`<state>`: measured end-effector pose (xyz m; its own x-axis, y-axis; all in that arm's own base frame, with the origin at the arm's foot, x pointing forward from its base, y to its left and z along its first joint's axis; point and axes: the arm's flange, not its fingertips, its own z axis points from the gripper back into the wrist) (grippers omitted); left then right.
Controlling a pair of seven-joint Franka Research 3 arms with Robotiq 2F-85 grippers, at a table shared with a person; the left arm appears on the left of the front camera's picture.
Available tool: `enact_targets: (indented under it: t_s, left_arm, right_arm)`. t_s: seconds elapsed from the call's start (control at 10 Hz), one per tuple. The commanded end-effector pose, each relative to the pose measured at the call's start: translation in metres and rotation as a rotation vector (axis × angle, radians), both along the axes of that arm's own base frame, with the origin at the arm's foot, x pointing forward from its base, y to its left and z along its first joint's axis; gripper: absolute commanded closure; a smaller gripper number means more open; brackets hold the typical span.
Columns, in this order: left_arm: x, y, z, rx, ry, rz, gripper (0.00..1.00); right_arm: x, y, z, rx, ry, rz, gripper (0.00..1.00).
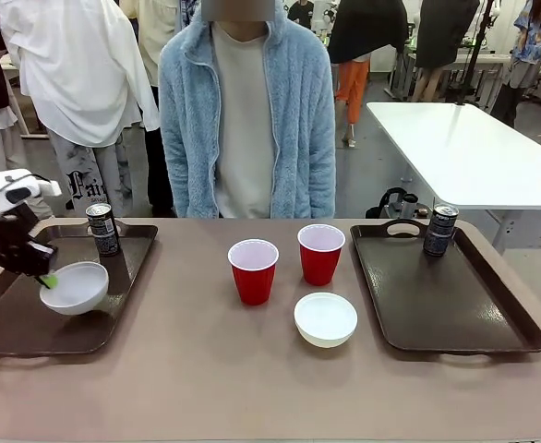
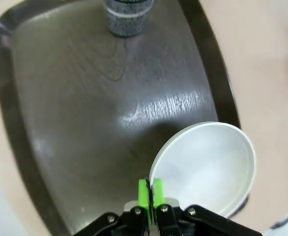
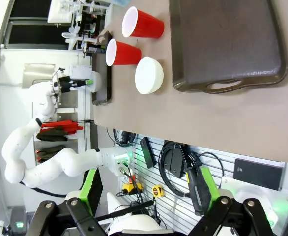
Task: Prepare tableware on both trays.
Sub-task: Pick up a Picnic Bowl from the table and place it on a Handle tray.
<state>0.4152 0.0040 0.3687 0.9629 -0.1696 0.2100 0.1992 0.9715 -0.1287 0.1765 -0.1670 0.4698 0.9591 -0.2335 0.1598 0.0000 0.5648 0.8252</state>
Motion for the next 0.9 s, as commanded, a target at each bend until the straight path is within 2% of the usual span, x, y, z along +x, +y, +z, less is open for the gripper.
enact_targets:
  t_s: [0.0, 0.2, 0.3, 0.4, 0.5, 0.6, 0.7, 0.8]
  left_arm:
    - [-0.047, -0.011, -0.040, 0.002, -0.041, 0.023, 1.00]
    - [-0.047, -0.011, -0.042, 0.003, -0.050, 0.010, 1.00]
    - [-0.047, -0.010, -0.040, 0.002, -0.044, 0.007, 0.36]
    - [-0.049, -0.008, -0.038, -0.003, -0.034, 0.008, 0.37]
    - [-0.050, -0.006, -0.033, -0.010, -0.029, 0.006, 0.00]
    - [-0.053, -0.005, -0.028, 0.003, -0.031, -0.003, 0.33]
    - [-0.056, -0.003, -0.020, 0.017, -0.030, -0.014, 0.00]
    - [-0.058, -0.002, -0.013, 0.026, -0.017, -0.028, 0.00]
  right_arm:
    - [0.001, 0.000, 0.000, 0.000, 0.003, 0.002, 0.00]
    - [0.001, 0.000, 0.000, 0.000, 0.003, 0.002, 0.00]
    - [0.001, 0.000, 0.000, 0.000, 0.003, 0.002, 0.00]
    - [0.001, 0.000, 0.000, 0.000, 0.003, 0.002, 0.00]
    - [0.001, 0.000, 0.000, 0.000, 0.003, 0.002, 0.00]
    - [0.001, 0.000, 0.000, 0.000, 0.003, 0.002, 0.00]
    - [0.001, 0.000, 0.000, 0.000, 0.003, 0.002, 0.00]
    - [0.001, 0.000, 0.000, 0.000, 0.003, 0.002, 0.00]
